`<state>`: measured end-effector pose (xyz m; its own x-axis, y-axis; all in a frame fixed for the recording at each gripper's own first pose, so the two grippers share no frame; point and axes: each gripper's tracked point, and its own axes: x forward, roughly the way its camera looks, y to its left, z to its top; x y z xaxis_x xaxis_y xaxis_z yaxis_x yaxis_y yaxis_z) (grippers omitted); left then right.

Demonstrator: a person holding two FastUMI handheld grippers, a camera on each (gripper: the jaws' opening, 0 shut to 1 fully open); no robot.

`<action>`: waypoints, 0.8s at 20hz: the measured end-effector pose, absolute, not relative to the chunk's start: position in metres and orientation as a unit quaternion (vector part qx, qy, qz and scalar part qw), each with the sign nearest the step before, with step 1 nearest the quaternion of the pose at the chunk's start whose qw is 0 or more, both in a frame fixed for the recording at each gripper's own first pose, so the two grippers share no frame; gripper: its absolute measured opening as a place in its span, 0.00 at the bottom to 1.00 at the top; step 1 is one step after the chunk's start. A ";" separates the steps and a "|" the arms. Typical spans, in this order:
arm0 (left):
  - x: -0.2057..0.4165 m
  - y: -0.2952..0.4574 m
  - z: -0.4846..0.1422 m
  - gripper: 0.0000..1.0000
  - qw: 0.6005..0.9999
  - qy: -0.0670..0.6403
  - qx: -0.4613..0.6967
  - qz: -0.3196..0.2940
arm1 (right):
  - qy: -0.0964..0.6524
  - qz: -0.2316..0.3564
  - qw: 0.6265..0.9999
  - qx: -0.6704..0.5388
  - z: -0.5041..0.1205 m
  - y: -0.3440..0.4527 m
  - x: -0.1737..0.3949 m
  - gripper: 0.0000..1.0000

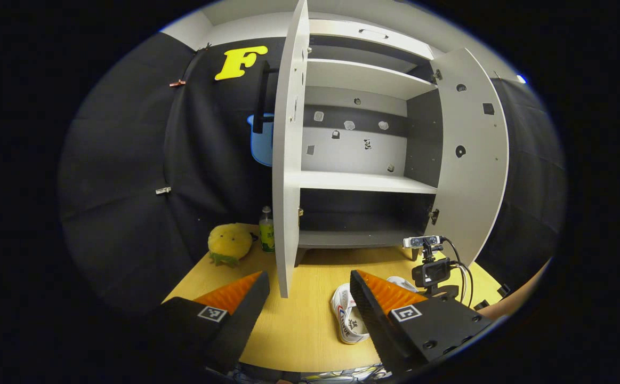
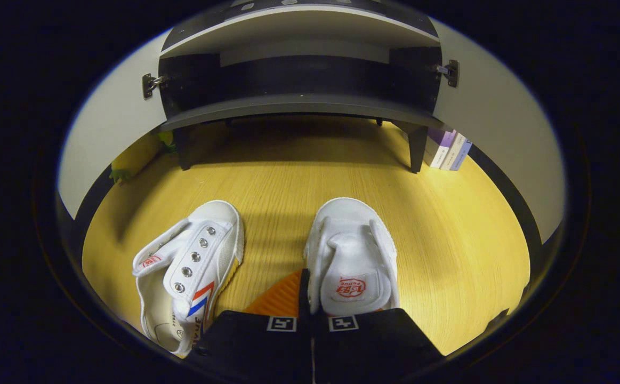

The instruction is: Grab one shoe with the right hand and put it into the shoe cabinet, grab the other shoe with the left hand and put it into the shoe cabinet; then close the right door with the right hand and the left door with the left hand.

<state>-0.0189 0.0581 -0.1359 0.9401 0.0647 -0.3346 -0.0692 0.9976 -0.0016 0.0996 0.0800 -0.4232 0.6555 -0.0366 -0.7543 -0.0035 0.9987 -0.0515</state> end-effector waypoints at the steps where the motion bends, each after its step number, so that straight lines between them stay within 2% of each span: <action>1: -0.019 0.056 -0.138 0.95 0.985 0.172 -0.010 0.034 | 0.420 -0.007 0.907 -0.015 -0.421 0.081 0.099 0.07; 8: -0.024 0.050 -0.137 0.95 0.985 0.167 -0.007 0.034 | 0.412 0.011 0.911 0.003 -0.392 0.076 0.101 0.05; 16: -0.023 0.038 -0.123 0.95 0.990 0.138 0.035 0.009 | 0.325 0.040 0.945 0.004 -0.276 0.082 0.119 0.05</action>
